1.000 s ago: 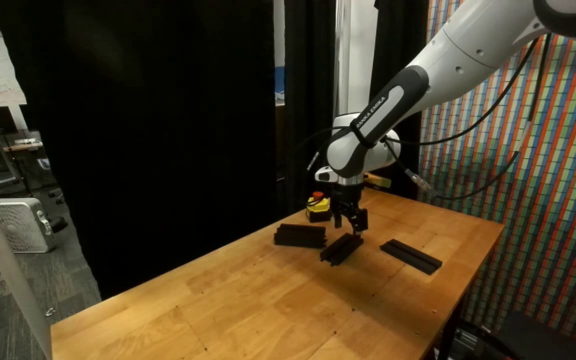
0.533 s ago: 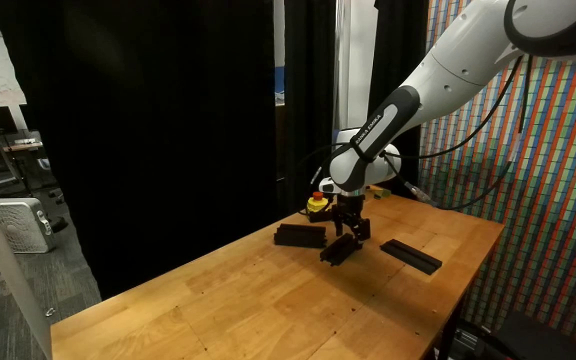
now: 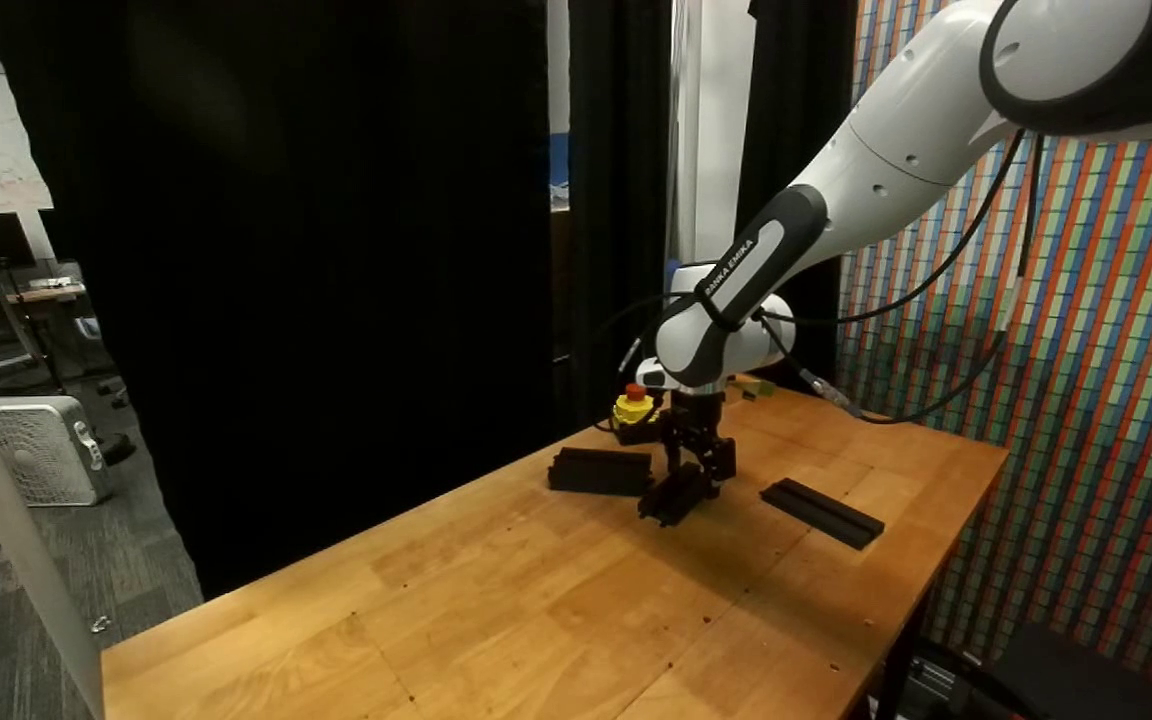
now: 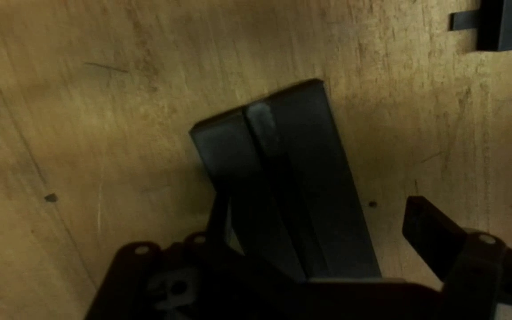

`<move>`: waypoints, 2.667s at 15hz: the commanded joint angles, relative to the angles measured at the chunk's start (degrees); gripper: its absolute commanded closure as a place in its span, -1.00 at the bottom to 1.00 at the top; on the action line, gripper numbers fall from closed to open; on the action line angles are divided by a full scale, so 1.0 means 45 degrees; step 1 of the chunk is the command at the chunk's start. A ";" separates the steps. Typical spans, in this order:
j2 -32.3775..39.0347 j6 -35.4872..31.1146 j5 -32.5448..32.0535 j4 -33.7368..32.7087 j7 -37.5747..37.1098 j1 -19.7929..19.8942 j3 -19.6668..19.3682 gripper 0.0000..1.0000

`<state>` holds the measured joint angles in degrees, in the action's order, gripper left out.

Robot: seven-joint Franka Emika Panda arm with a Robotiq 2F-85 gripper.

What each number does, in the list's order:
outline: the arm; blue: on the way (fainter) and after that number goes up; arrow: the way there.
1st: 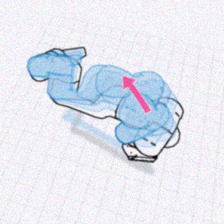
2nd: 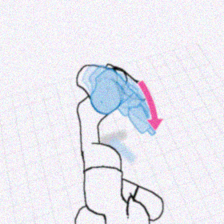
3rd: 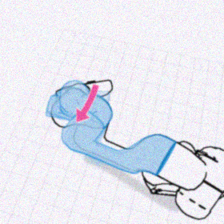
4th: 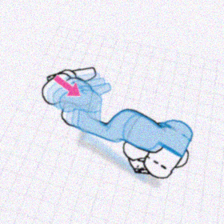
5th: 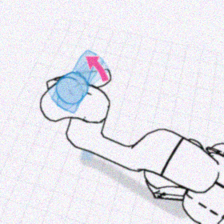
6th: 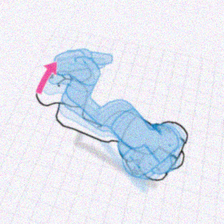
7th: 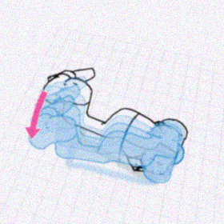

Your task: Arrange the black objects together

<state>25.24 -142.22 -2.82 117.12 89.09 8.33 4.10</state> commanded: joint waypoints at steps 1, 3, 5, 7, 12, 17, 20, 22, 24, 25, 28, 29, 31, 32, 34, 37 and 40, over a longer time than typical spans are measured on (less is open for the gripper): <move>0.0071 -0.0318 0.0018 -0.0181 0.0350 0.0132 0.0046 -1.00; 0.0018 -0.0413 0.0034 -0.0126 0.0384 0.0159 0.0048 -1.00; 0.0022 -0.0534 0.0046 -0.0104 0.0440 0.0196 0.0053 -1.00; 0.0085 -0.0557 0.0045 -0.0144 0.0498 0.0227 0.0054 -1.00; 0.0271 -0.0512 -0.0019 -0.0340 0.0657 0.0232 0.0045 -1.00; 0.0622 -0.0459 -0.0044 -0.0710 0.0834 0.0200 0.0067 -1.00; 0.0890 -0.0454 -0.0103 -0.0930 0.0800 0.0196 0.0027 -1.00; 0.1003 -0.0463 -0.0061 -0.1025 0.0850 0.0249 0.0070 -1.00; 0.1010 -0.0542 -0.0046 -0.1035 0.0950 0.0291 0.0107 -0.47; 0.0918 -0.0603 -0.0080 -0.1000 0.0938 0.0271 0.0080 -0.31; 0.0623 -0.0697 -0.0189 -0.0828 0.0870 0.0242 -0.0035 0.08; 0.0554 -0.0786 -0.0265 -0.0760 0.0833 0.0237 -0.0095 0.08; 0.0475 -0.1041 -0.0437 -0.0566 0.0773 0.0242 -0.0223 0.08; 0.0430 -0.1071 -0.0513 -0.0503 0.0746 0.0250 -0.0292 0.08; 0.0227 -0.1176 -0.0674 -0.0251 0.0715 0.0258 -0.0427 0.08; -0.0226 -0.1121 -0.0971 0.0180 0.0647 0.0226 -0.0631 0.08; -0.0717 -0.0732 -0.1220 0.0574 0.0638 0.0132 -0.0696 0.08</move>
<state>26.23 -146.01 -6.69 116.20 92.09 9.15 1.25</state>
